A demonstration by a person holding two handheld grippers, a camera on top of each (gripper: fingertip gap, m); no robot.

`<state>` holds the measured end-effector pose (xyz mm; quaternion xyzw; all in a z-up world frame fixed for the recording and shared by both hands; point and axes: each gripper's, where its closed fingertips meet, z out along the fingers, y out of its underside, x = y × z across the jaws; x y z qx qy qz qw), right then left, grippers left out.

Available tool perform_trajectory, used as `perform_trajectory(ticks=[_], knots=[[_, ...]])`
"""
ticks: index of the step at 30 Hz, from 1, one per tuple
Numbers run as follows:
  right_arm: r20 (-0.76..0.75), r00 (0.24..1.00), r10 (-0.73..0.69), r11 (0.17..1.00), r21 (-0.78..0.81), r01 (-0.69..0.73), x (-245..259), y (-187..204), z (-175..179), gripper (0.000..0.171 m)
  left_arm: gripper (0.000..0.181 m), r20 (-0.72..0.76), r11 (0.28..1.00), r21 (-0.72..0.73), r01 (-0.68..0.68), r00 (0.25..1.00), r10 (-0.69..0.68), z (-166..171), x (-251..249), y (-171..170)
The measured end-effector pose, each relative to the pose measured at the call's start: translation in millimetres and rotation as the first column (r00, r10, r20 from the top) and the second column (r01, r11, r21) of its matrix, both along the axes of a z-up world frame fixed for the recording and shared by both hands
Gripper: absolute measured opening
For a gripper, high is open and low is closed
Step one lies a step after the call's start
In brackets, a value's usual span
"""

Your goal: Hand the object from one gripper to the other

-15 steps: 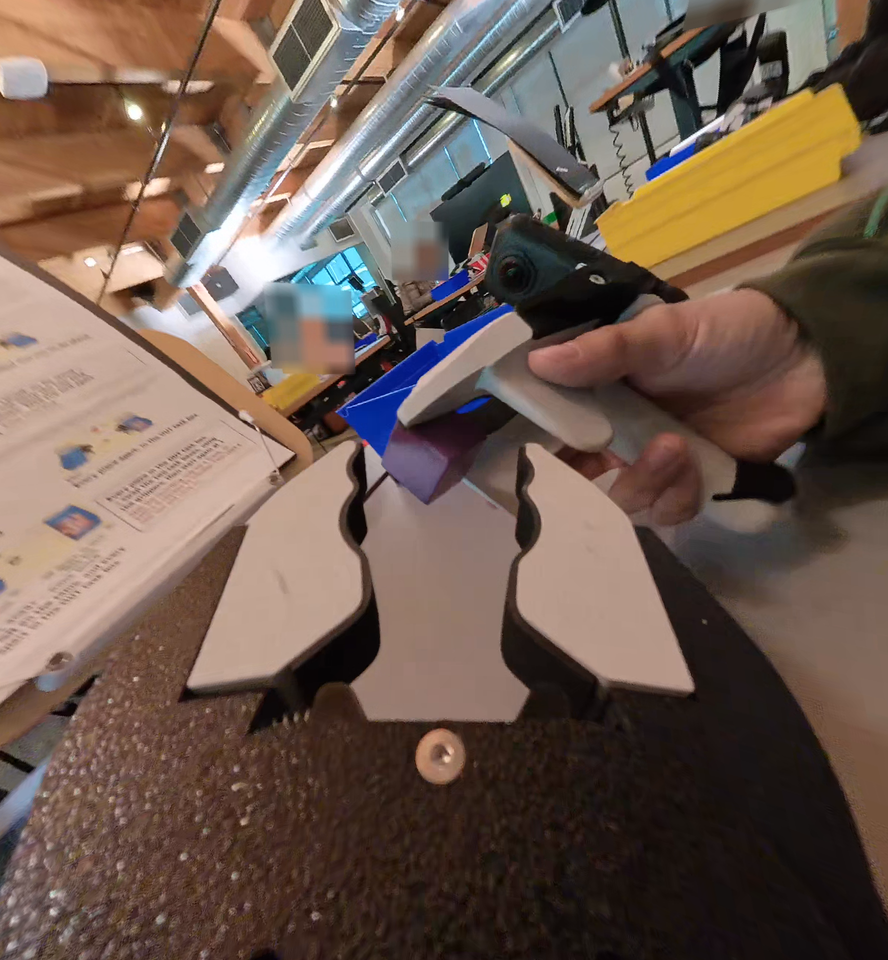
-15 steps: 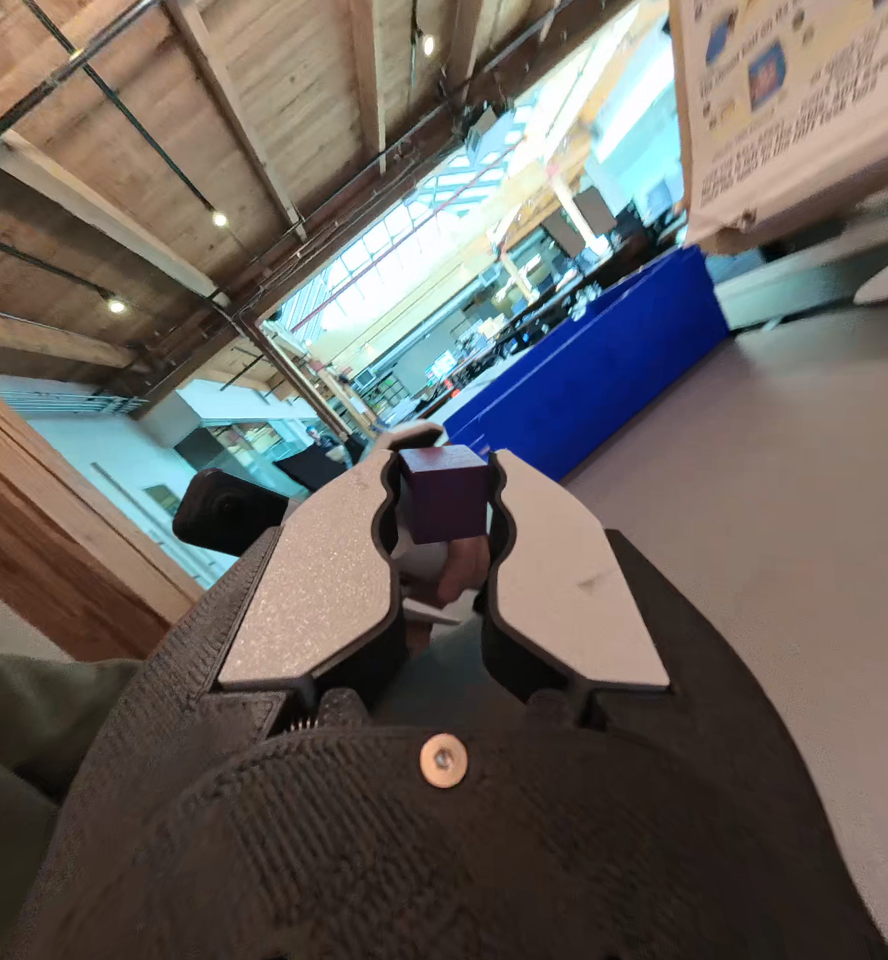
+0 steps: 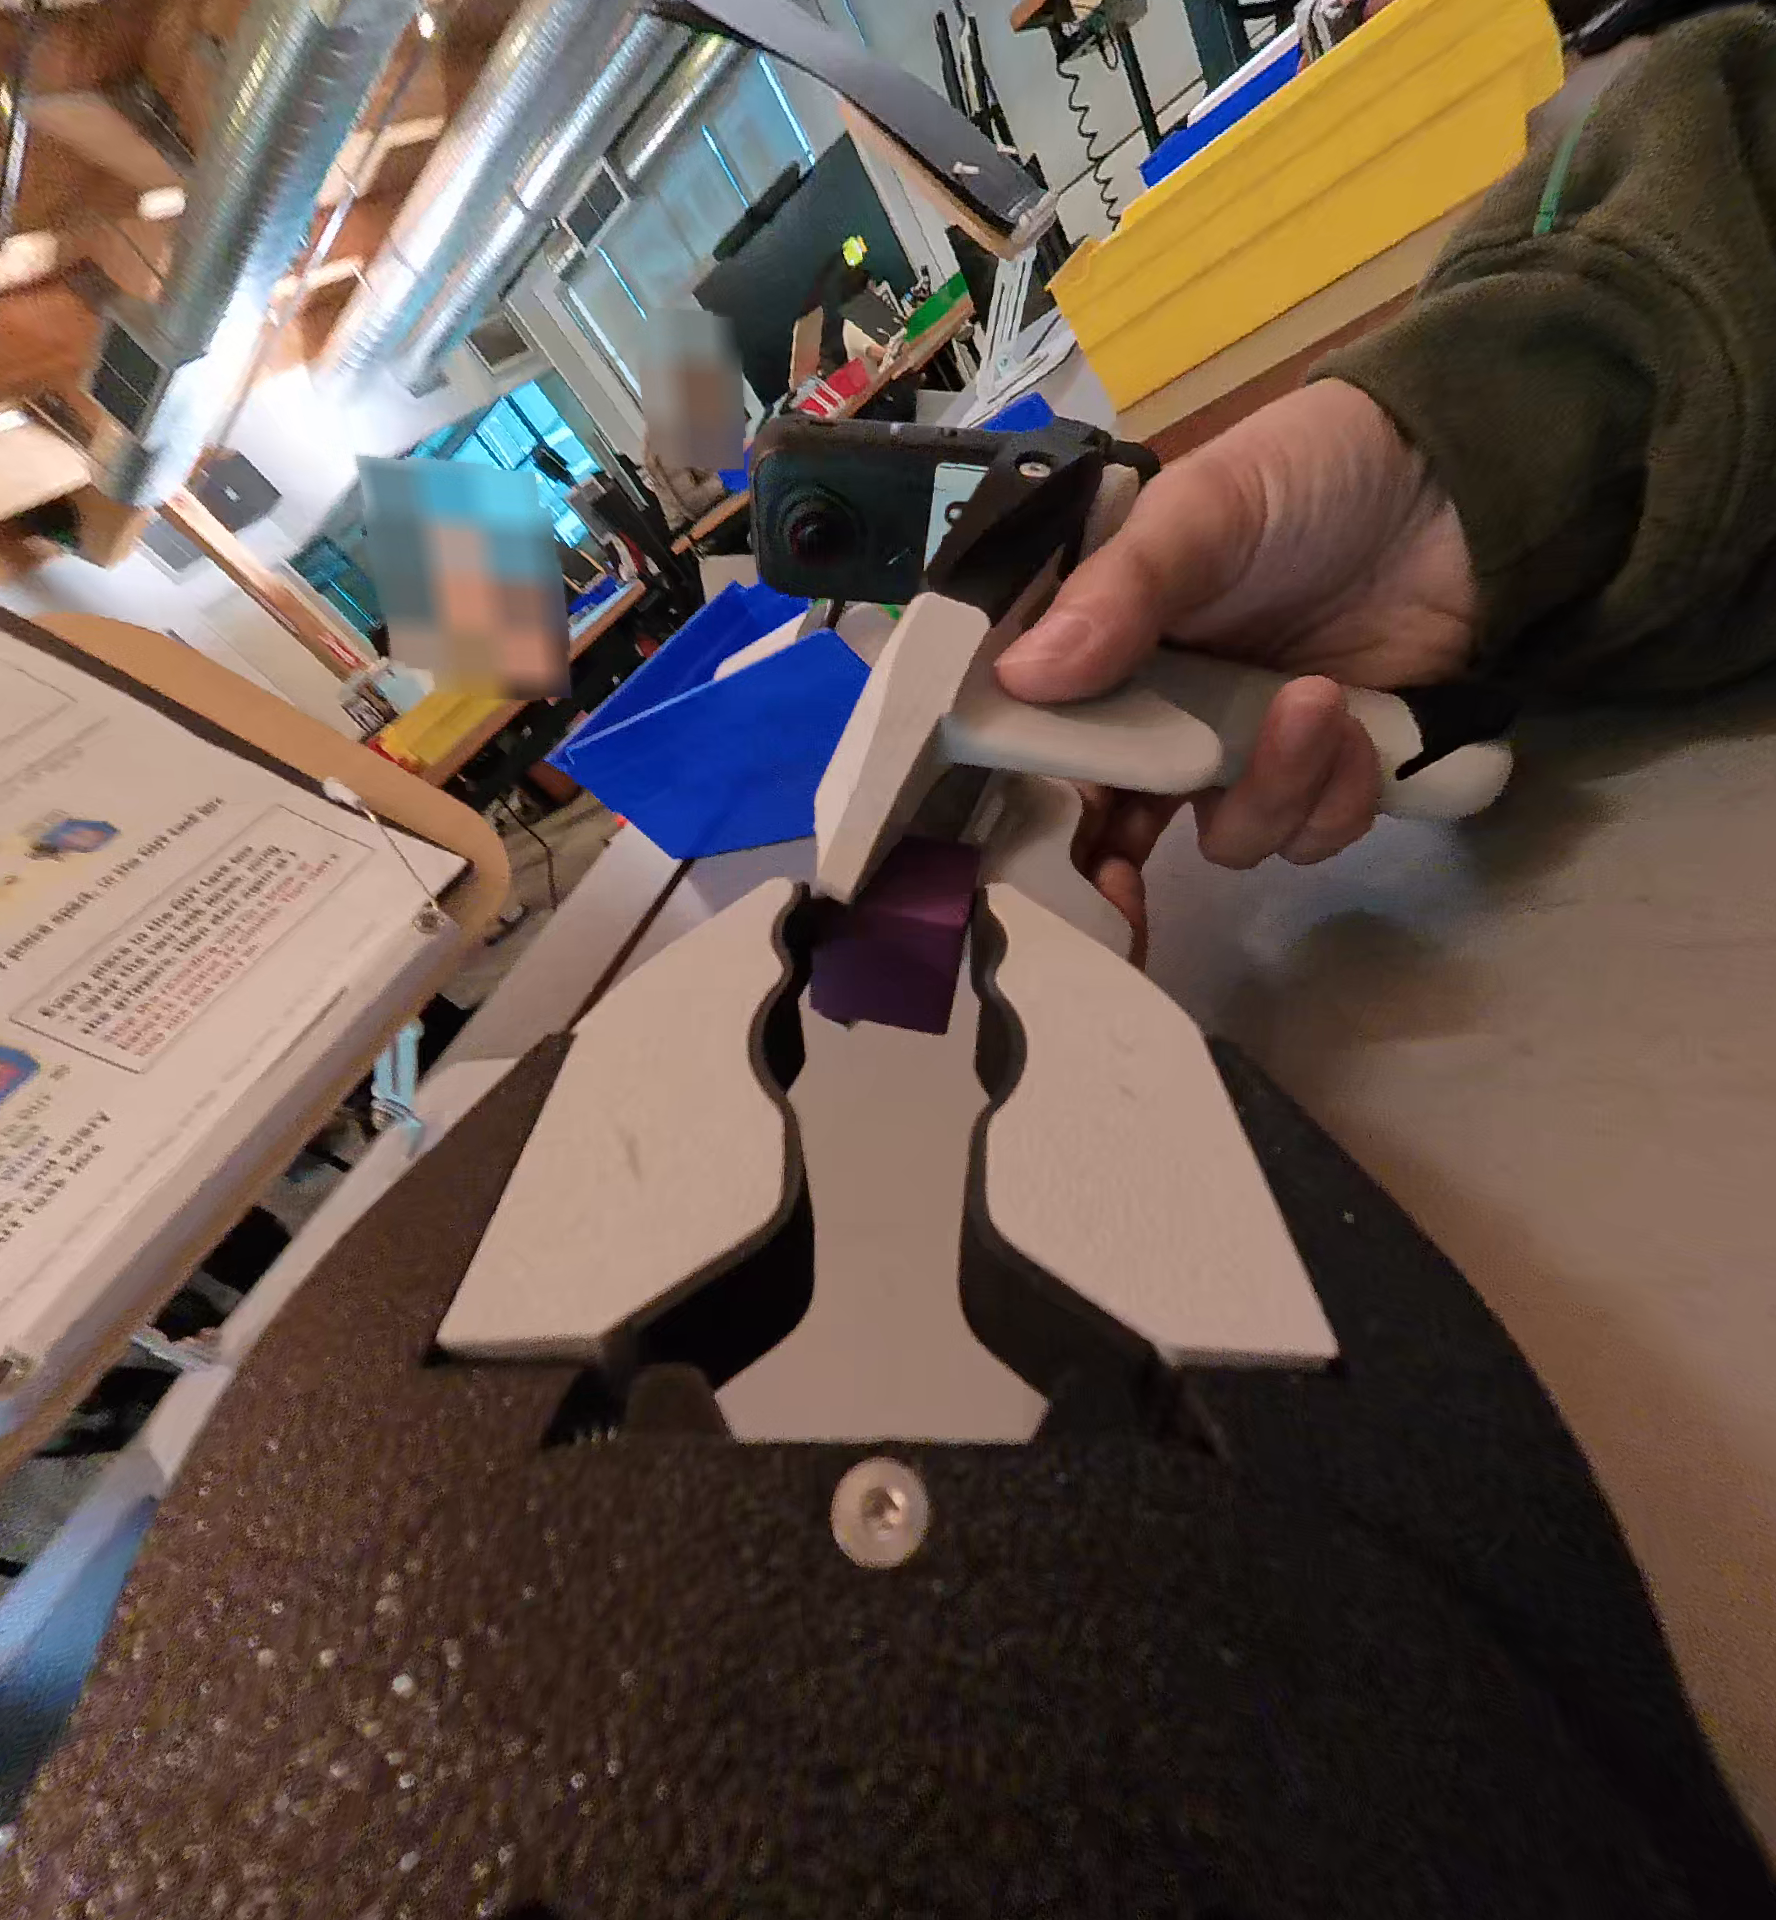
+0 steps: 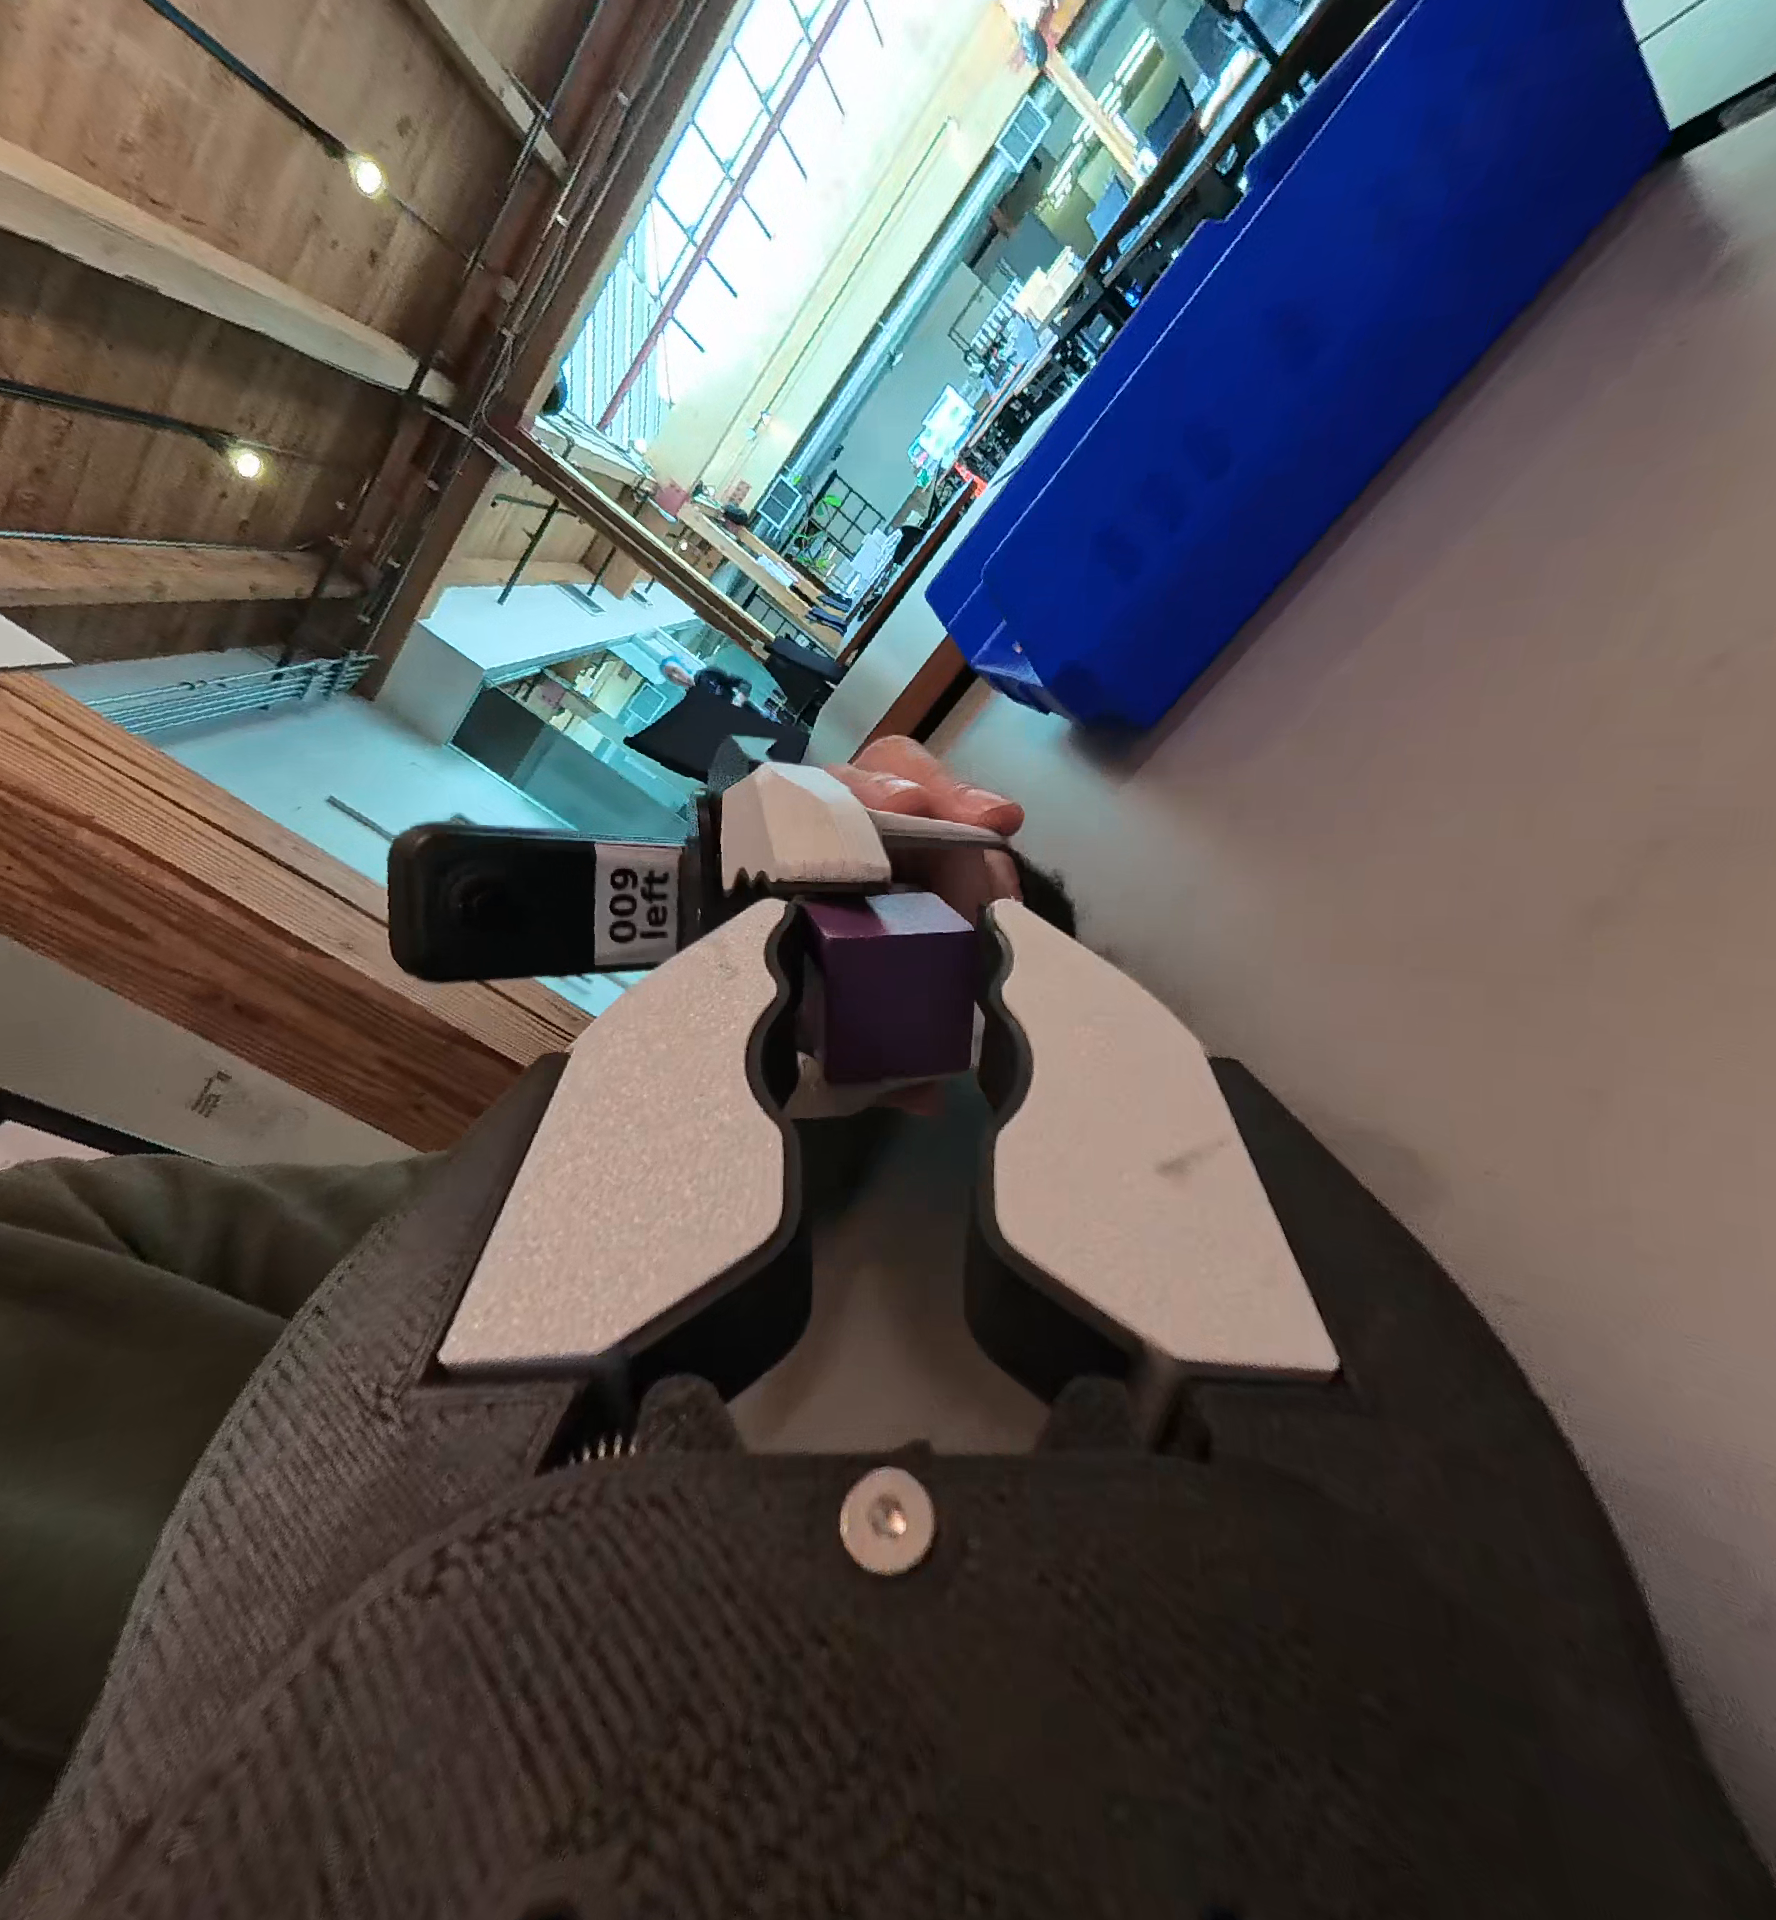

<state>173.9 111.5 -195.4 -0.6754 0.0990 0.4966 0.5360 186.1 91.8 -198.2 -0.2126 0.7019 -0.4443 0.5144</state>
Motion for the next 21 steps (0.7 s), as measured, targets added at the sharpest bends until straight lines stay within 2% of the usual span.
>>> perform_trajectory(ticks=[2, 4, 7, 10, 12, 14, 16, 21], knots=[[-0.001, 1.0, -0.001, 0.999, 0.039, 0.001, 1.5, -0.9, 4.7, 0.029, 0.028, -0.042, 0.993, -0.12, 0.009, 0.999, -0.014, 5.0, -0.3, 1.3], [0.019, 1.0, -0.019, 0.992, 0.125, 0.017, 4.5, -2.7, 16.8, 0.038, 0.028, -0.093, 0.953, -0.301, 0.008, 0.995, -0.038, 14.0, -1.1, 7.2], [0.138, 0.982, -0.126, 0.956, 0.28, 0.083, 11.9, -7.1, 34.2, 0.045, 0.028, -0.146, 0.852, -0.521, 0.05, 0.978, -0.146, 21.8, -7.2, 15.3], [0.351, 0.911, -0.217, 0.923, 0.379, 0.074, 8.4, -10.1, 35.7, 0.044, 0.028, -0.163, 0.718, -0.691, 0.085, 0.949, -0.269, 28.4, -11.8, 18.7], [0.47, 0.852, -0.23, 0.921, 0.388, 0.034, 1.7, -9.7, 29.9, 0.043, 0.028, -0.148, 0.673, -0.732, 0.111, 0.937, -0.316, 31.3, -14.3, 18.1], [0.52, 0.82, -0.238, 0.921, 0.388, 0.021, -2.5, -7.9, 26.6, 0.036, 0.028, -0.16, 0.697, -0.707, 0.124, 0.931, -0.328, 28.5, -15.9, 14.4], [0.516, 0.82, -0.249, 0.917, 0.397, 0.028, -3.3, -6.8, 27.0, 0.031, 0.028, -0.176, 0.725, -0.676, 0.132, 0.926, -0.333, 25.5, -16.8, 9.2], [0.49, 0.85, -0.195, 0.926, 0.377, -0.005, -6.5, -8.5, 25.1, 0.025, 0.028, -0.174, 0.704, -0.696, 0.137, 0.92, -0.351, 24.8, -16.5, 8.4]])
